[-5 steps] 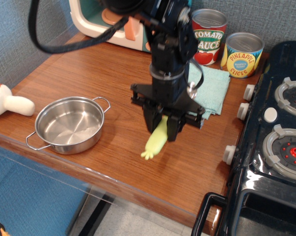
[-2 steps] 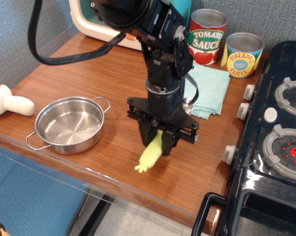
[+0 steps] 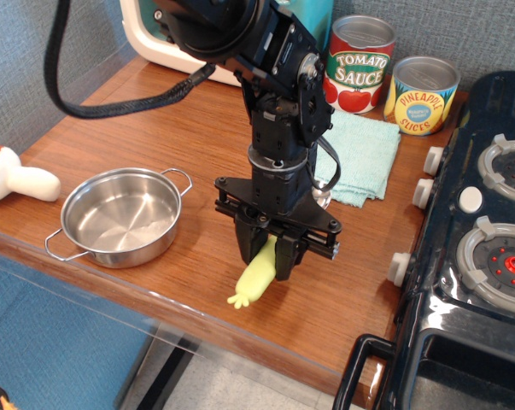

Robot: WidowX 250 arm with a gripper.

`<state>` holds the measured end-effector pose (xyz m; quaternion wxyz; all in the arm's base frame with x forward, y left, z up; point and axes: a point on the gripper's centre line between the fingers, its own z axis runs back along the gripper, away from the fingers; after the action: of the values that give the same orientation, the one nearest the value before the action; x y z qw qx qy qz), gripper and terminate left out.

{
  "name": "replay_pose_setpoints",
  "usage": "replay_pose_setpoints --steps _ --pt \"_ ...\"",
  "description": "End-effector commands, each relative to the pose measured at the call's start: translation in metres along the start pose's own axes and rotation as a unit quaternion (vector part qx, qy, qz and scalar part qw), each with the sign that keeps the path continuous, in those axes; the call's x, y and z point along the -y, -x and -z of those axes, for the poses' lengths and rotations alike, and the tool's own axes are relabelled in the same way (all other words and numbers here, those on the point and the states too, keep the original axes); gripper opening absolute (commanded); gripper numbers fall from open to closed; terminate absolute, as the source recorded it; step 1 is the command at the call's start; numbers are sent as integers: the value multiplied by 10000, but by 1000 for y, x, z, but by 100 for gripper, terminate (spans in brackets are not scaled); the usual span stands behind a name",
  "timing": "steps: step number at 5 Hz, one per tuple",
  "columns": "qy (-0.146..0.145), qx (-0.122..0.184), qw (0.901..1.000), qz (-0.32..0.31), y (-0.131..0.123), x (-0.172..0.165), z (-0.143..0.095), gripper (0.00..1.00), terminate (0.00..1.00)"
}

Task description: Move the spoon to the right of the pot

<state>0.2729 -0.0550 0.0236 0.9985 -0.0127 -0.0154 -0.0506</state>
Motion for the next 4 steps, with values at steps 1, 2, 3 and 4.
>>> replay_pose_setpoints --steps 1,2,3,4 --pt "249 -226 9994 23 -7 1 -10 100 0" --pt "154 134 9997 127 -10 4 -23 100 0" --pt "11 408 9992 29 -9 3 -42 100 0" --pt "3 683 9977 44 -8 7 -51 100 0"
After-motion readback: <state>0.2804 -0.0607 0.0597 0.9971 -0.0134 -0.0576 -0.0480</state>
